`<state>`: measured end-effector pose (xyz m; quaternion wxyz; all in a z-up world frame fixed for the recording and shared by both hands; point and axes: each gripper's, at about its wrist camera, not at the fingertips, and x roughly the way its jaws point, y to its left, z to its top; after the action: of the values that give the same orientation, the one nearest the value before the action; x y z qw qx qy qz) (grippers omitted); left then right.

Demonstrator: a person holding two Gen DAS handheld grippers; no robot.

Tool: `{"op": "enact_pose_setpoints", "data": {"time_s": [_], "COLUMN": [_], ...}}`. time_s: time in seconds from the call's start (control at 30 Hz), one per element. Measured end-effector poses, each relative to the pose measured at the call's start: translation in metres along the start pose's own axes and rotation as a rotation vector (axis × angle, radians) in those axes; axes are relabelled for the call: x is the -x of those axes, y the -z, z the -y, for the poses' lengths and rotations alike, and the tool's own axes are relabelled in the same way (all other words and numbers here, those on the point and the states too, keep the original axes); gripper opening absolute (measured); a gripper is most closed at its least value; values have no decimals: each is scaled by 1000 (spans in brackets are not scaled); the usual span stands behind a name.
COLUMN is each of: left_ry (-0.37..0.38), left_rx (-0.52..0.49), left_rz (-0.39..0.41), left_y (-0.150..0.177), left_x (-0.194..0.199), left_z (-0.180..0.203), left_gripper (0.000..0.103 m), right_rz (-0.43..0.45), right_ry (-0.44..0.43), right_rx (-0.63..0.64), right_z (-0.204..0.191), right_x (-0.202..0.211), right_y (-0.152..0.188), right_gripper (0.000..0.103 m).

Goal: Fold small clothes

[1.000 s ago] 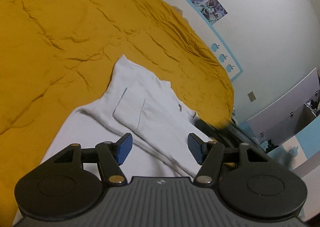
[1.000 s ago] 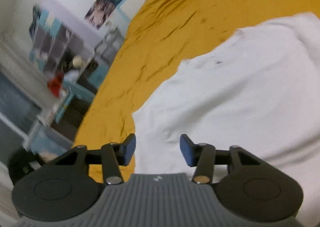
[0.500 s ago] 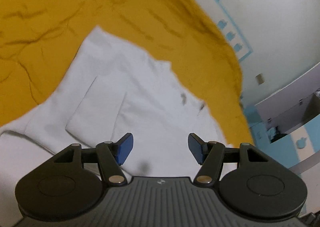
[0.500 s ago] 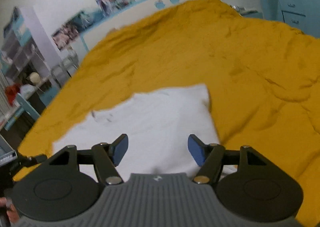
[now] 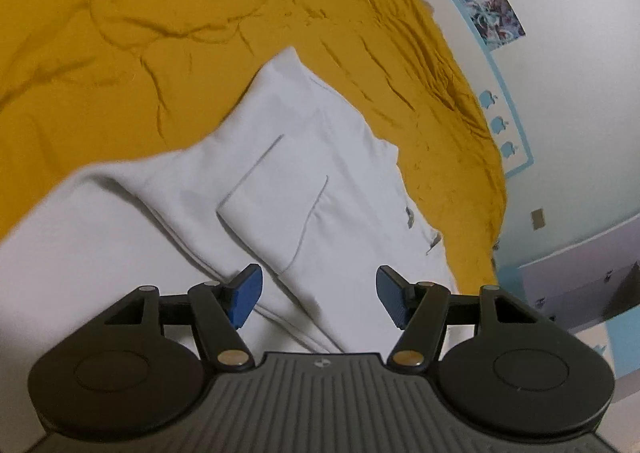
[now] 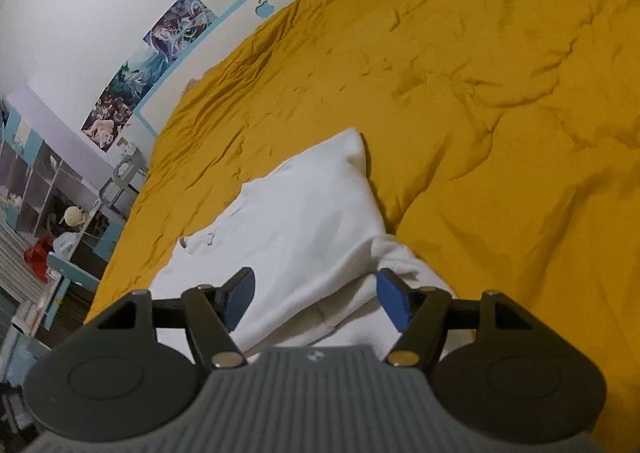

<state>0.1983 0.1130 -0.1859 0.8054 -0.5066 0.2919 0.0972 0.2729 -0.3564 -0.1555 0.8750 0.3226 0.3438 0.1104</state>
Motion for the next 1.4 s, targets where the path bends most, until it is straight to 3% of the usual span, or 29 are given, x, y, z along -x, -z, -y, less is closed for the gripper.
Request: {"op": "enact_pose_setpoints", "data": {"time_s": [0.27,0.3,0.33,0.37,0.4,0.5,0.57,0.7,0.87,1.0,1.07,1.13,1.27,1.3,1.33,1.4], "left_ry": [-9,18,45,70,74,151,179,103,5,-13,22,22,-39,-32,-11,36], "left_rx": [-5,-12,-24,-46,-83,-145,-123,-71,-23,-54,-92,-192,-336,-357,-369,-365], "left_rz": [-23,-9,8,26,37,116,159,165,46,123,181,228,317,354,359,267], "left_y": [-8,-8,-6,-6,-7,-6,-7,-8,1,4,3,1,-2,-1,-1,-7], "left_x": [-33,-33,-33,-30,-26,-2,14,16,-3,20,34,39,36,36,34,13], "left_z": [6,7,10,13,18,30,28,1,-27,-16,-2,17,53,59,64,69], "left_gripper": [74,68,40,20,9,9,9,9,13,17,23,40,43,48,69,80], "right_rz": [-31,-34,-40,-45,-47,-49,-44,-40,-7,20,19,-12,-43,-50,-58,-71], "right_ry": [8,11,13,15,16,21,20,23,-4,-37,-49,-51,-7,10,25,37], "right_rx": [46,46,43,36,28,28,30,24,9,5,-3,-35,-79,-79,-81,-81], "right_z": [-7,-7,-7,-6,-5,-5,-6,-7,-15,-27,-32,-33,-29,-28,-26,-21], "right_x": [-1,-1,-3,-4,-5,-7,-7,-10,-11,-22,-34,-50,-68,-71,-74,-79], "right_y": [5,6,7,8,9,11,11,10,-1,-16,-22,-25,-21,-19,-17,-11], "right_gripper": [67,67,67,67,67,67,67,67,68,70,72,73,73,73,73,73]}}
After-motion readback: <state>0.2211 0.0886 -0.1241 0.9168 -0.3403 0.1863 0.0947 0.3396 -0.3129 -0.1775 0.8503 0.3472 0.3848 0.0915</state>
